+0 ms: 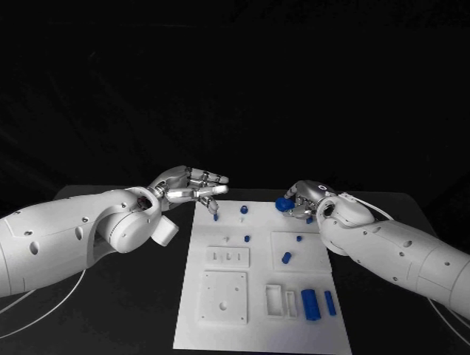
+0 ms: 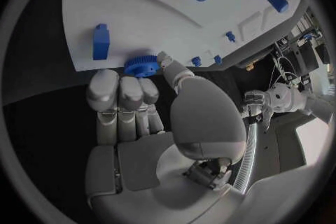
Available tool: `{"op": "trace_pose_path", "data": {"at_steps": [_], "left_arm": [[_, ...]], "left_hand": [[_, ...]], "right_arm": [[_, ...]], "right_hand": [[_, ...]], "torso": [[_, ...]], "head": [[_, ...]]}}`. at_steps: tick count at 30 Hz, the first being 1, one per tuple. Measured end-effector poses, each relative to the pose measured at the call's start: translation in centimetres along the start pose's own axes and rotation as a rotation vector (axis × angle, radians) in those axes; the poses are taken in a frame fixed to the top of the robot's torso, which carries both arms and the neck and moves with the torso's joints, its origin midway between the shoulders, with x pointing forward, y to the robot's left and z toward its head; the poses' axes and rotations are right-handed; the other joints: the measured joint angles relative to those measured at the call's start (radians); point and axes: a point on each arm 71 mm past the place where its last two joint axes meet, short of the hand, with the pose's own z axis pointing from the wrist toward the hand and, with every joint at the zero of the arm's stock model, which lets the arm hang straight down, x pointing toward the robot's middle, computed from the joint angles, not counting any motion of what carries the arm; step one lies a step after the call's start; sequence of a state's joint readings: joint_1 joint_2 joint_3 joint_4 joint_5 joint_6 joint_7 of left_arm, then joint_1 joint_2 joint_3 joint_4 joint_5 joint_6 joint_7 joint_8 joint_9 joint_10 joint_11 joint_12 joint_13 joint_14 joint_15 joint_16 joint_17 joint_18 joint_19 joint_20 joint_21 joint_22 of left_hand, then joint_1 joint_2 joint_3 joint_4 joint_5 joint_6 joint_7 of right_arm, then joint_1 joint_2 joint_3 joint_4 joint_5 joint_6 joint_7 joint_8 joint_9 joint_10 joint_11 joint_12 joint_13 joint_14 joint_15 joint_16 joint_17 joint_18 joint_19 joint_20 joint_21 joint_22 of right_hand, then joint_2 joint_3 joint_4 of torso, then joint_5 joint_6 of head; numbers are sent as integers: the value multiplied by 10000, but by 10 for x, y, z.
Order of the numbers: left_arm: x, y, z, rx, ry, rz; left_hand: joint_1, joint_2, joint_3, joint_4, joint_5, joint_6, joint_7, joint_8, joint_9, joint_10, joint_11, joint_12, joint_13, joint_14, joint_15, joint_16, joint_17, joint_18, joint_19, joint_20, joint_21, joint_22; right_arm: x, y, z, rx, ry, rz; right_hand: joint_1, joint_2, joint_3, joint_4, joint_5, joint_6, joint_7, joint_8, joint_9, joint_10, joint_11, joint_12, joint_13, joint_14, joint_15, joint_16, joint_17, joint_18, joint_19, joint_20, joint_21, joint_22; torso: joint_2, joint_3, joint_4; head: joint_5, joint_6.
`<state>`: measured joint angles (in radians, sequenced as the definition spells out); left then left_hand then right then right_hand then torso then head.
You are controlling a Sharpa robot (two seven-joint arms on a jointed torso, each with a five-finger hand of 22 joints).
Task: Assemble the parts on the task board
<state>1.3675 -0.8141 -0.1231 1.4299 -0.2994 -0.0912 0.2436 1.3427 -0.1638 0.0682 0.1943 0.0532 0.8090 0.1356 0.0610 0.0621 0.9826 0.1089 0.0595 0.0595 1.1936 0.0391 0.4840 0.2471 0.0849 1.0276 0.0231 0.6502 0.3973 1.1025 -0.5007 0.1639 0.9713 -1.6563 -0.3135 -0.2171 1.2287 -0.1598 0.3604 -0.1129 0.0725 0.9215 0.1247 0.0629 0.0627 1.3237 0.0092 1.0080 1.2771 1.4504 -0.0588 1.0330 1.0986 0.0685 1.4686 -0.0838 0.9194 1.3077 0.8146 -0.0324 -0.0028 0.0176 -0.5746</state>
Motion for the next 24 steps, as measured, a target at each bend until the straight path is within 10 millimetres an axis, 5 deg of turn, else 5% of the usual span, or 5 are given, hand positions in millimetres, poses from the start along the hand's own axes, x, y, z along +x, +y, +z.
{"op": "trace_pose_path", "data": {"at_steps": [24], "left_arm": [[0,1,0,-101,12,35]], "left_hand": [[0,0,0,0,0,0,0,0,0,-1,1,0,0,-1,1,0,16,-2,0,1,0,13]], "right_arm": [[-5,-3,-2,36,-228,62]], "right_hand": [[59,-60,28,81,-67,430,-26,-2,10,-15,15,1,-8,0,0,0,25,1,-1,-1,0,-1]], "torso": [[30,18,-9]], "head": [[-12,-50]]}}
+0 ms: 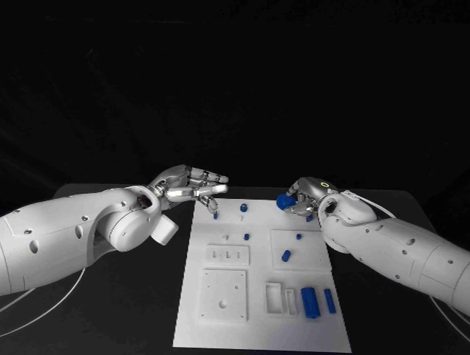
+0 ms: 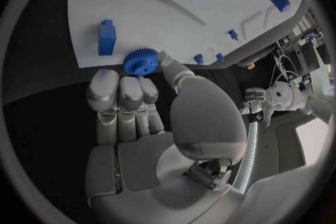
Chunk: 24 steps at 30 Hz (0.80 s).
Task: Assemble the parts on the task board
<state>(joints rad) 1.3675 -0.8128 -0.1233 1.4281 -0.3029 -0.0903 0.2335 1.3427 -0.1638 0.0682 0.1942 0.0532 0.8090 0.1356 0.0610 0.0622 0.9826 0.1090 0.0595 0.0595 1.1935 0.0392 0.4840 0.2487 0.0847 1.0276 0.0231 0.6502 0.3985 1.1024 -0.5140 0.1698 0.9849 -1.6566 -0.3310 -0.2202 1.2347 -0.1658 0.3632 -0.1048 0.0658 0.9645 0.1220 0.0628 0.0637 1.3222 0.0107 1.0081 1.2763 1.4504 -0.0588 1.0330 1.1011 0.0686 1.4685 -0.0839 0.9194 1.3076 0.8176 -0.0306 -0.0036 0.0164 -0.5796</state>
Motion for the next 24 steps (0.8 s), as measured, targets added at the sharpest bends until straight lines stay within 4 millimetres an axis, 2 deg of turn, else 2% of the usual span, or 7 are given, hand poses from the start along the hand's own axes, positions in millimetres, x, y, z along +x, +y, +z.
{"op": "trace_pose_path", "data": {"at_steps": [7,12,24], "left_arm": [[-1,0,0,-10,-10,4],[-1,0,-1,-12,-22,6],[-3,1,-2,-28,-76,3]], "left_hand": [[0,0,0,0,0,-36,-36,0,0,0,0,0,0,0,0,0,0,0,0,0,0,13],[18,90,-22,-90,0,-36,-36,0,0,0,0,0,0,0,0,0,12,-1,0,0,0,24],[-31,139,0,-195,0,-36,-36,0,0,0,0,0,1,0,0,0,11,-1,0,0,0,33]], "right_arm": [[-1,5,-3,-191,93,75],[-1,9,-5,-314,222,127],[2,8,-10,-283,480,119]], "right_hand": [[0,0,-29,29,0,58,-26,0,0,0,0,0,0,0,0,0,-1,0,0,0,0,0],[-40,40,-29,29,0,145,-37,0,9,0,0,1,0,0,0,0,7,-1,0,0,0,-1],[-40,40,0,57,1,145,-37,0,8,0,0,1,0,0,0,0,7,-1,0,0,0,-1]], "torso": [[-3,-1,0],[-2,-3,1],[-1,-2,-2]], "head": [[-4,0],[-16,7],[-25,38]]}}
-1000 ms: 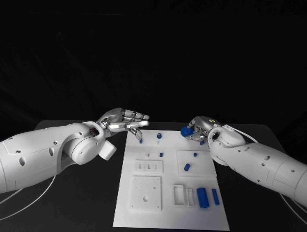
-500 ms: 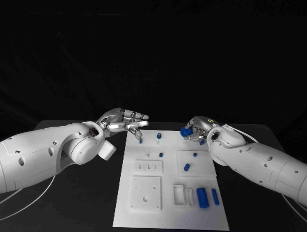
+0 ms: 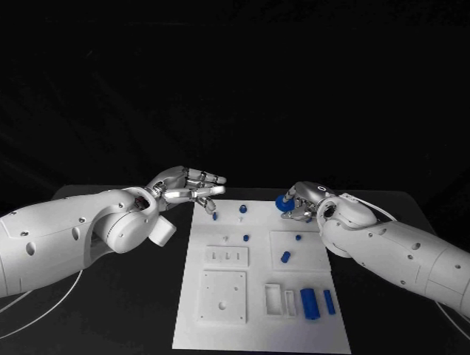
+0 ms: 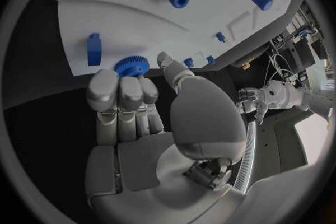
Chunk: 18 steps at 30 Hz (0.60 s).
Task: Assemble the parts on the task board
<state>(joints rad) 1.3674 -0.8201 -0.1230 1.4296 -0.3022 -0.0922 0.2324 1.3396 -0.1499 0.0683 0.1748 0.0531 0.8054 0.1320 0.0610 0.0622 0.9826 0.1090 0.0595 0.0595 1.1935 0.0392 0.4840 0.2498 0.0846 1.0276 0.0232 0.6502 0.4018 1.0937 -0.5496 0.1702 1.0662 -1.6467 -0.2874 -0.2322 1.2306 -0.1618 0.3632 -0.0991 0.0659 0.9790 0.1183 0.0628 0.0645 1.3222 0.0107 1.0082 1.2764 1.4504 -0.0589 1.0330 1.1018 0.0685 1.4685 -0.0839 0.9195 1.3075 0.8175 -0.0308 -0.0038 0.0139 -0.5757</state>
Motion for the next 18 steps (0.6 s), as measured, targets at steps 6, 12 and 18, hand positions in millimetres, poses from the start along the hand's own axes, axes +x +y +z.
{"op": "trace_pose_path", "data": {"at_steps": [6,12,18], "left_arm": [[0,0,0,-6,-6,0],[-1,0,0,-16,-20,5],[0,0,0,-18,1,-1]], "left_hand": [[-18,18,4,-37,0,0,0,0,0,0,0,0,0,0,0,0,8,0,0,0,0,2],[-42,41,4,-90,0,0,0,0,0,0,0,0,0,0,0,0,8,-1,0,0,0,12],[12,94,2,-167,0,0,0,0,0,0,0,0,0,0,0,0,7,-1,0,0,0,11]], "right_arm": [[-3,0,-1,26,-529,122],[-14,0,0,88,-1337,427],[-21,-4,2,270,-1811,655]], "right_hand": [[0,0,55,55,0,76,-7,0,-1,41,-41,95,51,0,0,0,29,1,0,0,0,0],[0,0,120,59,0,76,-7,0,-1,39,-39,162,73,0,0,0,40,1,0,0,0,0],[0,0,154,93,0,76,-7,0,-1,39,-39,162,72,0,0,0,30,1,0,0,0,0]], "torso": [[8,4,12],[18,7,20],[26,1,24]], "head": [[-12,15],[-17,17],[-13,11]]}}
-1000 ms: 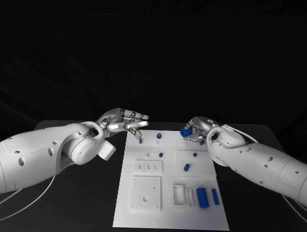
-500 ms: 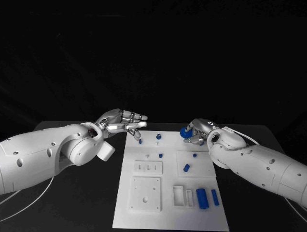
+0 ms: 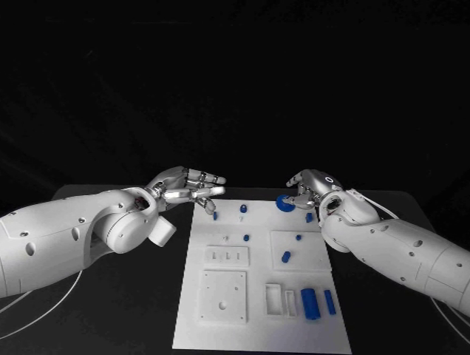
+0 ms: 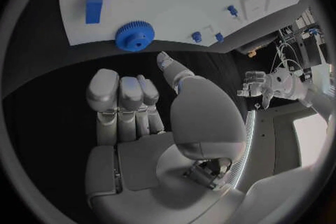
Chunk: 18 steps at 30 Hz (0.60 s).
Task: Assemble the parts on the task board
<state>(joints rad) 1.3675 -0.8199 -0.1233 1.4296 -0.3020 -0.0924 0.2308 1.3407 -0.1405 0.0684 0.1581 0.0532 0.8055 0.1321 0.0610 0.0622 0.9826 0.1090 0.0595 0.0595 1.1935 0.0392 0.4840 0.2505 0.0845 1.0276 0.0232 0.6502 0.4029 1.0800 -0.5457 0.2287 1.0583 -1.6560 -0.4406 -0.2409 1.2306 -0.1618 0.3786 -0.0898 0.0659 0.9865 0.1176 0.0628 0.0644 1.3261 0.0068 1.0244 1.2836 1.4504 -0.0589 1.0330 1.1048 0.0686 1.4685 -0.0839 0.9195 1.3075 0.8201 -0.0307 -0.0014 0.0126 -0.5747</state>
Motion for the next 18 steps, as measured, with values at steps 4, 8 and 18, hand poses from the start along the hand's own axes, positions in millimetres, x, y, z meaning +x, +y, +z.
{"op": "trace_pose_path", "data": {"at_steps": [4,8,18], "left_arm": [[1,0,0,0,25,-7],[2,-1,0,3,53,-13],[4,-1,1,3,91,-19]], "left_hand": [[0,0,0,0,0,0,0,0,0,0,0,0,0,0,0,0,0,-1,0,0,0,0],[0,0,0,0,0,0,0,0,0,0,0,0,0,0,0,0,-1,0,0,0,0,-1],[-52,52,-3,-107,0,0,0,0,0,0,0,0,0,0,0,0,8,0,0,0,0,24]], "right_arm": [[1,-4,2,176,-41,4],[4,-8,5,357,36,-27],[14,-11,10,607,649,-68]], "right_hand": [[0,0,0,0,0,0,0,0,0,0,0,0,0,0,0,0,-8,-1,0,0,0,0],[0,0,27,27,0,0,0,0,-1,0,1,-11,-1,0,0,0,-24,0,0,0,0,0],[-159,-159,-666,417,-78,-1087,74,0,-40,-1,1,-38,21,0,0,0,-1,-1,0,0,0,0]], "torso": [[0,-5,-12],[-2,-4,-15],[-3,-7,10]], "head": [[9,-10],[2,-19],[-14,-48]]}}
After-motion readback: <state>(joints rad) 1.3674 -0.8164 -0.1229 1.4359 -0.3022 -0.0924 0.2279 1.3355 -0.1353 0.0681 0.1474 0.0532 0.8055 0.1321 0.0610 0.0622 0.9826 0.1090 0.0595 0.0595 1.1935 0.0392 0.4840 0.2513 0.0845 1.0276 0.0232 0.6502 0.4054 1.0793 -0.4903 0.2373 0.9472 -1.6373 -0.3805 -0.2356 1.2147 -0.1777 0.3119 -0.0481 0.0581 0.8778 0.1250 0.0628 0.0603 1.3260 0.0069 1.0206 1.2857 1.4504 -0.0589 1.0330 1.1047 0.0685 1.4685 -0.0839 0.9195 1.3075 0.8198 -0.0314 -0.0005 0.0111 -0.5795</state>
